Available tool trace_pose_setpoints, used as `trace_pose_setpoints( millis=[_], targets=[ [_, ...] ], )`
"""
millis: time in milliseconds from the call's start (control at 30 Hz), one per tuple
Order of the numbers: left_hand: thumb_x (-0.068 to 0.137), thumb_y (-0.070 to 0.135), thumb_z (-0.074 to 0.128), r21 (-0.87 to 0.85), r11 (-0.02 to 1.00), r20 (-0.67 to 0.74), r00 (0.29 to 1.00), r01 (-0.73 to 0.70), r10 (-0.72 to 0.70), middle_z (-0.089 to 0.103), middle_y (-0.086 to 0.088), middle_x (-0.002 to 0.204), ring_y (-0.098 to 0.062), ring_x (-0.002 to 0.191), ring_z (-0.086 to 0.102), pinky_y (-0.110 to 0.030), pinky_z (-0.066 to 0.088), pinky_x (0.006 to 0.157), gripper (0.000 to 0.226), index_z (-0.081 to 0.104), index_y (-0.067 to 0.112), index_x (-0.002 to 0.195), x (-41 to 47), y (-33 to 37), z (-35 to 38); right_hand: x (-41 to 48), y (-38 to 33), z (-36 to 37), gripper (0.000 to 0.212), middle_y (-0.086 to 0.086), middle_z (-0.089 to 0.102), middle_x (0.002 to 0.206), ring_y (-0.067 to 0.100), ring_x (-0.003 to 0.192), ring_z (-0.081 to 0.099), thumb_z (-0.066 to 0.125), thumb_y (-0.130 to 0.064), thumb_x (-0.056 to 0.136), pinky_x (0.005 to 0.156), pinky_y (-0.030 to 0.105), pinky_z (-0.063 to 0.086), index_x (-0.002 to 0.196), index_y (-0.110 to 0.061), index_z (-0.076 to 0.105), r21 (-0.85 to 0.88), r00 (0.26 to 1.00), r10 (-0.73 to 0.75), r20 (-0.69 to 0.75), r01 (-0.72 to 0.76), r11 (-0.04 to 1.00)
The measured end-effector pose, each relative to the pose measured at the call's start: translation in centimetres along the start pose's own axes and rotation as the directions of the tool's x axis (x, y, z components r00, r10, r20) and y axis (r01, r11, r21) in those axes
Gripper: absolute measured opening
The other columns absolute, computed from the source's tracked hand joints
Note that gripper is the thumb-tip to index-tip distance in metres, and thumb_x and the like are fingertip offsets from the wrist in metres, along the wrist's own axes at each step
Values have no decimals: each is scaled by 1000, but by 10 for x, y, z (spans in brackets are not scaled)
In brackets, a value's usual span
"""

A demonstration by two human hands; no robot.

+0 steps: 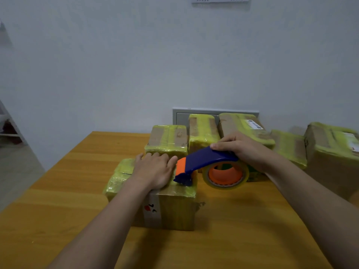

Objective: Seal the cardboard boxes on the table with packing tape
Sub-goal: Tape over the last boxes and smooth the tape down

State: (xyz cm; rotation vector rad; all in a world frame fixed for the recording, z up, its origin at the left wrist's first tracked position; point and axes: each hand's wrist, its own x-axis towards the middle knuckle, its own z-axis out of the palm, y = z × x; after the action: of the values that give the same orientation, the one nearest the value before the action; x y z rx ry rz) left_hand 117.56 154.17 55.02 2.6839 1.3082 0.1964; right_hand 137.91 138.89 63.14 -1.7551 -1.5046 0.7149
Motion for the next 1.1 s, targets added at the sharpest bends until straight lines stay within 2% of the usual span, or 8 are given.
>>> trace_pose_setpoints(
  millis=[167,267,400,533,700,933,1033,1100],
  targets=[
    [105,61,12,41,999,2,1000,-21,21,65,-3,120,-26,123,54,-54,24,120,47,47,32,93,-2,-3,-1,-8,0,-17,38,2,60,60,12,54,54,66,-40,93,68,31,40,66,-14,71,20,999,15,-29,-14,1000],
    [106,61,12,53,999,22,1000,-5,4,65,-3,126,-27,126,53,-56,23,120,53,55,31,101,-2,-2,-2,-15,4,-28,53,9,59,64,19,58,53,69,-48,86,64,30,39,81,5,69,-26,997,22,-72,-24,999],
    [109,50,19,23,1000,31,999,7,-7,63,-3,133,-28,132,51,-61,19,121,51,61,25,121,1,11,-11,-19,9,-23,54,15,57,68,26,63,51,68,-45,86,63,30,39,85,9,68,-16,997,-2,-82,1,1000],
    [109,47,22,-55,998,54,998,-30,33,65,2,107,-25,114,58,-56,28,115,43,58,28,96,3,33,-5,-19,9,-23,44,12,59,66,21,60,52,66,-36,94,63,29,40,84,7,70,-7,997,-3,-78,3,1000],
    [105,63,13,25,999,28,999,-41,41,66,-1,115,-27,119,55,-56,28,114,53,52,29,93,0,35,3,-21,17,-26,47,15,55,68,26,63,49,64,-32,96,65,31,38,81,12,63,58,999,2,-49,0,998],
    [105,62,13,45,998,35,998,-47,46,65,-2,123,-28,125,53,-57,23,118,56,58,28,107,-2,34,3,-25,23,-36,38,-3,56,55,9,49,49,64,-46,82,62,26,36,62,-14,64,65,999,24,-26,-22,998],
    [105,62,13,49,998,76,997,-32,28,63,-4,133,-29,132,50,-61,18,121,62,61,25,120,0,38,-1,-26,18,-36,41,-4,57,54,6,49,50,66,-41,93,63,27,38,65,-12,68,-14,998,21,-53,-22,1000],
    [105,63,14,48,998,67,997,-36,33,64,-4,130,-29,130,51,-61,18,120,61,61,26,115,0,38,0,-23,9,-35,42,-4,58,54,5,49,51,64,-41,94,62,26,39,73,-6,72,-108,996,38,-78,-47,993]
  ],
)
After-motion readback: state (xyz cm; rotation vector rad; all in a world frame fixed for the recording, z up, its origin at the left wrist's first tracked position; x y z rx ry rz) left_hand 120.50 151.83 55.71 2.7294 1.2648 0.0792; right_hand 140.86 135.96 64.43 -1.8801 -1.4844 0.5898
